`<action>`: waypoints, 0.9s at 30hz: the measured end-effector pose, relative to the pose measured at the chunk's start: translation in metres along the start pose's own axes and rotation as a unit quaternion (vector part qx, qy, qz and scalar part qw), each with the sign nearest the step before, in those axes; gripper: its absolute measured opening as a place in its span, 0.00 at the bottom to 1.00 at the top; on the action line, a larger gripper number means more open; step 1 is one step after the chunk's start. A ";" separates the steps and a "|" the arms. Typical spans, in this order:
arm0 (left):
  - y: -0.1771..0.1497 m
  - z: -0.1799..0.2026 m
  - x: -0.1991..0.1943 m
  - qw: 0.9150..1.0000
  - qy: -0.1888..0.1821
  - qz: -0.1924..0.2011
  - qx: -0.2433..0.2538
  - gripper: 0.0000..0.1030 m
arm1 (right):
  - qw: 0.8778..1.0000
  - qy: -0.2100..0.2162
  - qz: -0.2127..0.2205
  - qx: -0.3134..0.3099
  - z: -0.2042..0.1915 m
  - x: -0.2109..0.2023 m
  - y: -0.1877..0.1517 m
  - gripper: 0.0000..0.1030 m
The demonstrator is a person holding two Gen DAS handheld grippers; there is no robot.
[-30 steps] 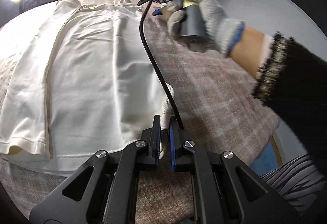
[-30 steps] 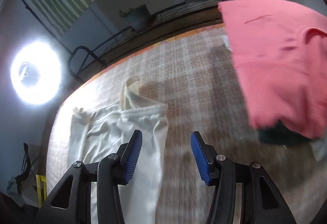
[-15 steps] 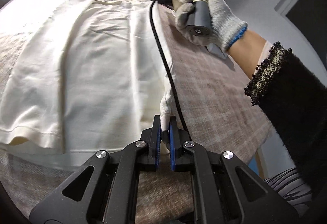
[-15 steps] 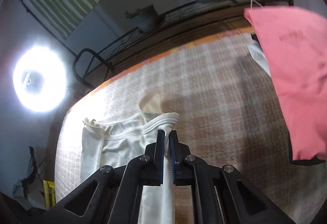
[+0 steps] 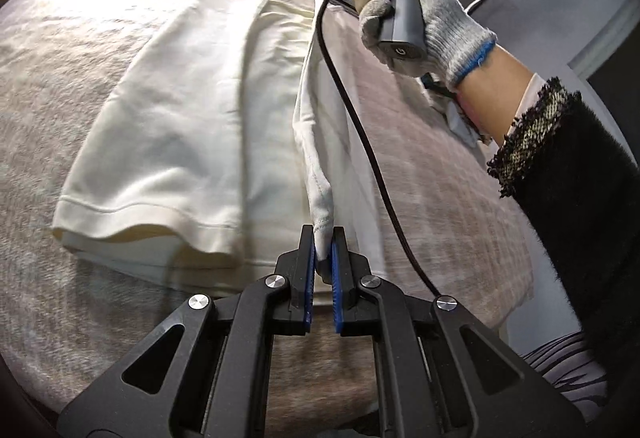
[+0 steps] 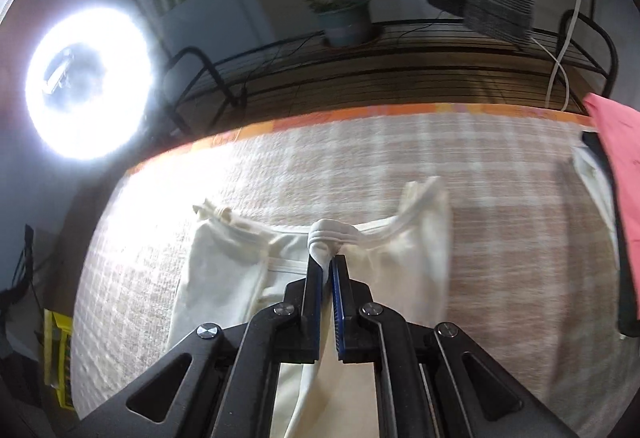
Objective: Fold small clothes
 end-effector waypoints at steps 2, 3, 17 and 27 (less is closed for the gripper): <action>0.000 -0.005 -0.002 1.000 0.007 0.002 -0.002 0.05 | 1.000 -0.003 -0.007 -0.008 -0.010 0.011 -0.003 0.02; 0.000 -0.006 -0.002 1.000 0.010 0.002 -0.002 0.05 | 1.000 -0.006 -0.009 -0.012 -0.014 0.016 -0.004 0.02; -0.002 0.002 -0.031 0.998 0.020 -0.013 0.064 0.24 | 0.999 0.015 0.012 -0.026 0.004 -0.050 -0.031 0.28; -0.009 -0.012 -0.088 0.990 0.053 -0.033 0.126 0.33 | 0.999 0.052 0.013 0.000 0.040 -0.163 -0.136 0.34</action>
Point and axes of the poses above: each gripper's, at about its wrist camera, not at the fingertips, and x roughly the way its jaws point, z to its right, y to its top, the point moved 9 cm from there along x, roughly the way its jaws point, and after that the axes turned 11 degrees about -y, right-handed, at the moved point
